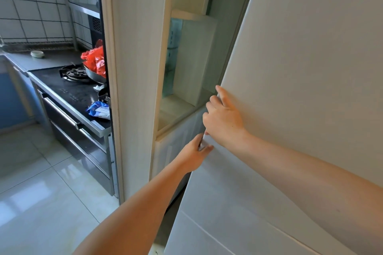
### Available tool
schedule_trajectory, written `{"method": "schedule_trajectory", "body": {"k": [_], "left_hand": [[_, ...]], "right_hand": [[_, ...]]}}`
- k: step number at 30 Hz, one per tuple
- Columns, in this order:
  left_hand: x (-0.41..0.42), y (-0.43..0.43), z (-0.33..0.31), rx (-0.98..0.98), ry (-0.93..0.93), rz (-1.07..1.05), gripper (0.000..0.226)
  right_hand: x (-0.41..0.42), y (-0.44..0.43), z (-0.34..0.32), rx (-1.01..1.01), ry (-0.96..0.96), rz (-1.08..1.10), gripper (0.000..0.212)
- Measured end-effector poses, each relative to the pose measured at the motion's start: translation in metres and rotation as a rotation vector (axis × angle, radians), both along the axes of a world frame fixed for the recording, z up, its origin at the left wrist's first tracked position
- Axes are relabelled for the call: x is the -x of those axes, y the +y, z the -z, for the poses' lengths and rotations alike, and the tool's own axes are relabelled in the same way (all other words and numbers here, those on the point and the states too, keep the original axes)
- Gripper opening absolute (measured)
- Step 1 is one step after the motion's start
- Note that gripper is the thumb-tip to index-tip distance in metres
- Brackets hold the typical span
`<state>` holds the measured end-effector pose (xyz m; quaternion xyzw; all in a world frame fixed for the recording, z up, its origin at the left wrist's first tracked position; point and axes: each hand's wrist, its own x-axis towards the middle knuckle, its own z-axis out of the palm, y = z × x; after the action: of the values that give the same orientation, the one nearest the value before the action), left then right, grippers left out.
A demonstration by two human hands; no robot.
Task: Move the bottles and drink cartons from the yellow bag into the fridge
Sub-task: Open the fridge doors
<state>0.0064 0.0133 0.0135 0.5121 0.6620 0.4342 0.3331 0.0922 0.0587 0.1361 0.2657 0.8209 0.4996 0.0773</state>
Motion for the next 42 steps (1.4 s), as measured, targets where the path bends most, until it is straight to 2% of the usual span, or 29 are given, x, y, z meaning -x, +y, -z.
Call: {"method": "schedule_trajectory", "body": {"k": [4, 6, 8, 12, 17, 23, 26, 29, 35, 36, 42], "left_hand": [[0.0, -0.028, 0.017, -0.046, -0.002, -0.023, 0.038], [-0.005, -0.047, 0.018, -0.064, -0.013, -0.059, 0.032], [-0.013, -0.067, 0.016, -0.08, -0.035, -0.103, 0.03], [-0.034, -0.114, 0.015, -0.111, -0.021, -0.194, 0.041], [-0.071, -0.174, 0.012, -0.145, -0.037, -0.287, 0.036], [-0.116, -0.239, 0.021, -0.166, -0.05, -0.431, 0.055], [-0.142, -0.271, 0.018, -0.182, -0.011, -0.483, 0.05], [-0.164, -0.299, 0.02, -0.177, 0.019, -0.508, 0.034], [-0.216, -0.348, 0.025, -0.185, 0.021, -0.574, 0.028], [-0.225, -0.357, 0.027, -0.185, 0.013, -0.576, 0.029], [-0.283, -0.404, 0.028, -0.212, 0.035, -0.532, 0.029]], "right_hand": [[-0.009, -0.022, 0.006, -0.027, 0.036, -0.131, 0.017], [-0.017, -0.033, 0.01, -0.052, 0.097, -0.241, 0.016], [-0.025, -0.042, 0.014, -0.036, 0.158, -0.367, 0.02], [-0.055, -0.073, 0.026, 0.048, 0.293, -0.595, 0.029], [-0.11, -0.119, 0.049, 0.112, 0.453, -0.711, 0.049], [-0.177, -0.17, 0.069, 0.296, 0.546, -0.745, 0.064], [-0.206, -0.197, 0.075, 0.37, 0.545, -0.732, 0.07], [-0.231, -0.22, 0.083, 0.398, 0.574, -0.725, 0.075], [-0.284, -0.267, 0.103, 0.524, 0.686, -0.692, 0.062], [-0.293, -0.277, 0.106, 0.571, 0.717, -0.686, 0.057], [-0.347, -0.334, 0.128, 0.897, 0.933, -0.577, 0.057]]}}
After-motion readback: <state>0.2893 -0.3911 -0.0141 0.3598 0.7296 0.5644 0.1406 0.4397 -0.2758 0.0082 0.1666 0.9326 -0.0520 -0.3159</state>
